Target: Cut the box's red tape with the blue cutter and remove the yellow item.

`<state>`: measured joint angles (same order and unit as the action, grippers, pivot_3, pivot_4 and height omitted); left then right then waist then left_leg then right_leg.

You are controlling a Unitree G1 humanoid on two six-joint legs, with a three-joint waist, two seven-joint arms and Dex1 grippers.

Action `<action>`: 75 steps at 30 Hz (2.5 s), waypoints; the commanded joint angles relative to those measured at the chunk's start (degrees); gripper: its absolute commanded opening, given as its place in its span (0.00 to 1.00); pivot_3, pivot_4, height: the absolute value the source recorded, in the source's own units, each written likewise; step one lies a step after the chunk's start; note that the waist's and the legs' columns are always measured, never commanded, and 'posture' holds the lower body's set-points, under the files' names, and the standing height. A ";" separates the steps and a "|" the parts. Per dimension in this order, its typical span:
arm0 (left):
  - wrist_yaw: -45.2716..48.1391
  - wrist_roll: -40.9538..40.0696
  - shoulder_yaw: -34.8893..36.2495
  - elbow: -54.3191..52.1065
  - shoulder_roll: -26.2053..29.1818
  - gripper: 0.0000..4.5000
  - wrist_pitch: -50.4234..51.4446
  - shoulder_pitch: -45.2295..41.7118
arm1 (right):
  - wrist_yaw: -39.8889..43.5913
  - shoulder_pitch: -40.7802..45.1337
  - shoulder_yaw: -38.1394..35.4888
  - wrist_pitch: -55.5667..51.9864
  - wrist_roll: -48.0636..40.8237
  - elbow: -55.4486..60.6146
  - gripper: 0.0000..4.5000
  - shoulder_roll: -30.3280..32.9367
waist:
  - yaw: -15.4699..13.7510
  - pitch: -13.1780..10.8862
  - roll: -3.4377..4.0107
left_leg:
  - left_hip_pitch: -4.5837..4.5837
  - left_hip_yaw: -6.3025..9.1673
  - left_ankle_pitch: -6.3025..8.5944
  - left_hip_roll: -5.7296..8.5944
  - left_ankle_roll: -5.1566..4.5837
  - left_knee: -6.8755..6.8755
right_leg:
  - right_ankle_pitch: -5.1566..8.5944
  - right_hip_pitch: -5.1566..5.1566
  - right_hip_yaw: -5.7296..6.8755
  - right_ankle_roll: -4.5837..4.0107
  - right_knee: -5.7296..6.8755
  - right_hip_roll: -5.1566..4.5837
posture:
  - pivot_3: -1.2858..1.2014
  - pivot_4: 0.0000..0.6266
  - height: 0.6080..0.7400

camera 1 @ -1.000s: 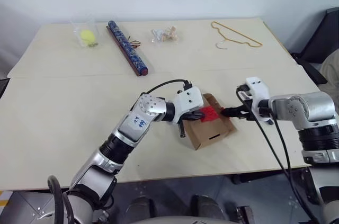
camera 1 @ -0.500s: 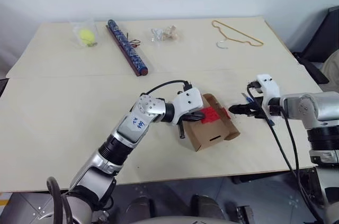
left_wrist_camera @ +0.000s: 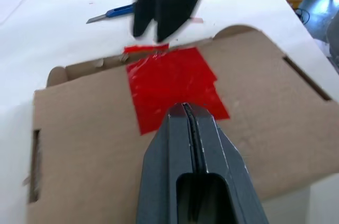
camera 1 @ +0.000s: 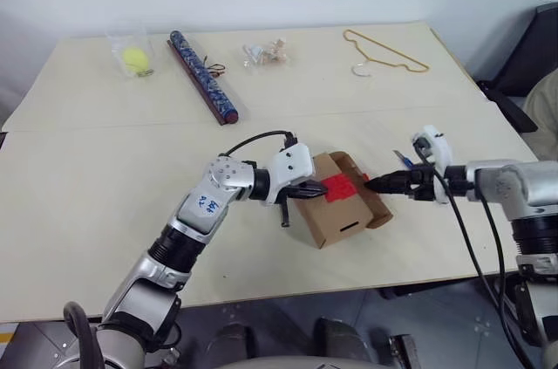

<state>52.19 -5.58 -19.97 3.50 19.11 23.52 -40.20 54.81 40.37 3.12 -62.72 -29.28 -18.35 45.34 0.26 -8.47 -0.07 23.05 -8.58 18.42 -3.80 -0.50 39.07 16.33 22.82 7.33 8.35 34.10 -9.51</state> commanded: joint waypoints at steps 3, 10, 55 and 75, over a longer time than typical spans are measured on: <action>-0.12 0.92 0.29 1.81 1.58 0.00 1.55 2.34 | 6.64 2.16 2.37 2.76 1.27 -6.11 0.99 -1.20 | 0.24 -0.01 0.00 | -0.02 -0.01 -0.01 -0.01 0.01 0.01 | 0.00 0.00 0.00 0.01 0.03 0.00 | 0.52 0.24 1.00; -0.04 1.10 0.41 1.21 1.93 0.00 1.75 2.85 | 13.52 4.04 6.35 3.42 3.37 -9.21 0.61 -2.72 | 1.17 -0.01 0.00 | -0.05 0.02 -0.02 -0.01 0.04 0.01 | -0.01 0.00 0.02 0.02 0.18 0.01 | 0.52 0.24 1.00; -11.23 2.39 0.92 6.38 -8.42 0.00 -1.75 2.34 | 8.06 15.25 0.73 -20.89 4.25 15.43 0.00 4.53 | -1.39 -0.29 0.27 | 0.29 -0.26 -0.05 -0.03 0.16 0.16 | 0.00 0.75 -0.19 -0.02 0.66 -0.04 | 0.52 0.24 1.00; -16.62 2.52 4.91 16.50 -16.28 0.00 -10.67 -1.99 | -7.39 18.14 2.21 -29.78 -3.12 23.49 0.00 6.90 | -1.42 -0.47 -0.04 | 0.58 -0.17 -0.04 -0.03 0.14 0.17 | -0.01 0.90 0.08 -0.01 0.58 -0.06 | 0.52 0.24 1.00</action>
<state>35.80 -2.89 -15.54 21.24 3.79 14.40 -40.41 47.82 59.11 6.02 -92.24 -30.65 3.11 52.38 -1.16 -8.94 -0.11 23.62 -8.74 18.38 -3.83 -0.36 39.23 16.32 23.72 7.42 8.33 34.68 -9.58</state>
